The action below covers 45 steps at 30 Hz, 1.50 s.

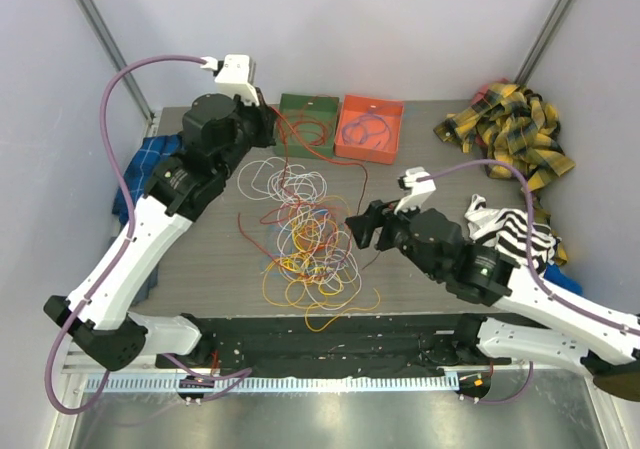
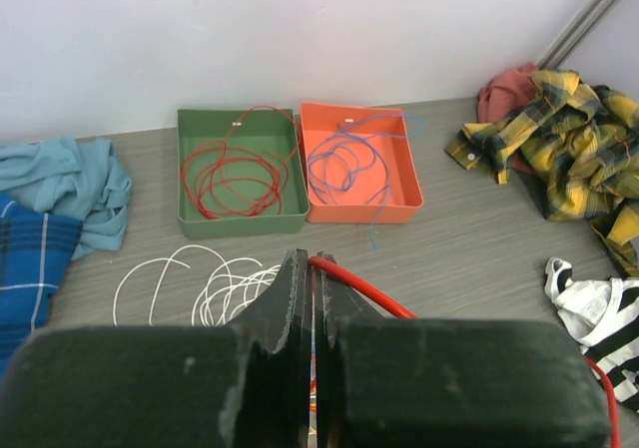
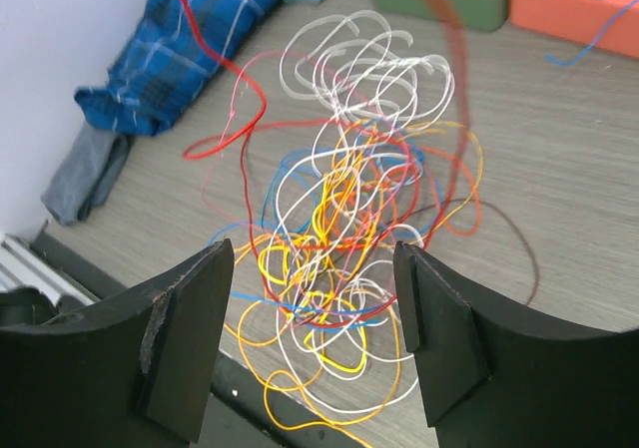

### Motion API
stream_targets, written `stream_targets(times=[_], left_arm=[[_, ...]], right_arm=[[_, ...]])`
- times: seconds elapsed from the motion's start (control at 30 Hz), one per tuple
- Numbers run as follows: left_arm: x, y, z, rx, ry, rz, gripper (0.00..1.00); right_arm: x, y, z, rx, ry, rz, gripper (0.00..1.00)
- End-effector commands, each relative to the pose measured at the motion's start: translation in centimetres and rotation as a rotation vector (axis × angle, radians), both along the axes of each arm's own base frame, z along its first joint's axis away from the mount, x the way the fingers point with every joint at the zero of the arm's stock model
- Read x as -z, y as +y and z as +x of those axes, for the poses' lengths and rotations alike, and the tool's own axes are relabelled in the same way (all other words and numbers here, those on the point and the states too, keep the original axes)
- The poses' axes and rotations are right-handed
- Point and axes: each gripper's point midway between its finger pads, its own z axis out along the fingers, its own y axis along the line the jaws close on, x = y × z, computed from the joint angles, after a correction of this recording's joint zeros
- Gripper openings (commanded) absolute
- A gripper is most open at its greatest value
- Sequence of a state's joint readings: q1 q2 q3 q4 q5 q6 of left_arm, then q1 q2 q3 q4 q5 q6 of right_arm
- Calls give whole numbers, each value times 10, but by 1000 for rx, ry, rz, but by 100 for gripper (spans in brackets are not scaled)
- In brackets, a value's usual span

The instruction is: Untangle the cables

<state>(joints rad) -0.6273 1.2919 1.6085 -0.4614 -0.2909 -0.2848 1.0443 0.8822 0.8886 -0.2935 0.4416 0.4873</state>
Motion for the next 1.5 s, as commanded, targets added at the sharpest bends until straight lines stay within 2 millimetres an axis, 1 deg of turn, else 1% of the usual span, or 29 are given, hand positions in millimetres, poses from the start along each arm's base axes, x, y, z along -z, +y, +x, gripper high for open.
stream_targets(times=[0.0,0.07,0.13,0.2,0.33,0.37,0.43,0.47,0.5,0.6,0.63,0.73,0.8,0.87,1.0,1.1,1.17,1.2,1.23,1.37,1.43,1.47], left_arm=[[-34,8,-3,2,-69,-60,0],[-41,8,-6,13,-84,-80,0],[-50,7,-8,24,-98,-98,0],[-56,6,-12,42,-104,-118,0],[-66,3,-17,67,-116,-146,0],[-66,1,-18,76,-115,-148,0],[-68,1,-20,84,-116,-153,0],[-67,1,-21,87,-115,-154,0],[-66,0,-21,90,-112,-154,0],[-65,1,-24,91,-113,-156,0],[-65,2,-25,91,-114,-157,0],[-64,3,-26,90,-113,-156,0],[-63,3,-27,91,-110,-155,0],[-62,4,-27,90,-109,-154,0],[-61,4,-28,94,-107,-153,0],[-60,4,-28,94,-104,-150,0],[-58,4,-28,92,-100,-147,0],[-57,4,-27,92,-98,-144,0],[-57,3,-27,92,-98,-144,0],[-54,2,-26,97,-96,-148,0],[-54,1,-26,99,-97,-157,0],[-55,1,-26,99,-98,-159,0]], right_arm=[[-22,-33,9,136,-85,21,73],[-10,-37,13,165,-72,-36,73],[6,-31,18,170,-53,-83,74],[17,-30,23,195,-48,-112,74],[30,-19,37,216,-56,-137,74],[34,-17,40,215,-50,-146,74],[43,-19,49,241,-33,-166,74],[52,-18,54,250,-11,-182,74],[56,-23,60,274,0,-184,74],[70,-24,70,284,32,-171,74],[70,-23,75,277,37,-147,73],[75,-17,82,260,46,-138,73],[78,-8,83,228,56,-140,72],[77,-1,84,204,57,-126,72],[83,7,86,183,67,-128,70],[83,8,85,181,69,-118,69],[75,4,83,189,62,-103,68],[77,-1,81,197,69,-118,68],[71,-3,79,199,62,-106,68],[76,-10,72,189,64,-113,68],[81,-6,72,174,72,-117,67],[87,-3,73,164,81,-128,67]])
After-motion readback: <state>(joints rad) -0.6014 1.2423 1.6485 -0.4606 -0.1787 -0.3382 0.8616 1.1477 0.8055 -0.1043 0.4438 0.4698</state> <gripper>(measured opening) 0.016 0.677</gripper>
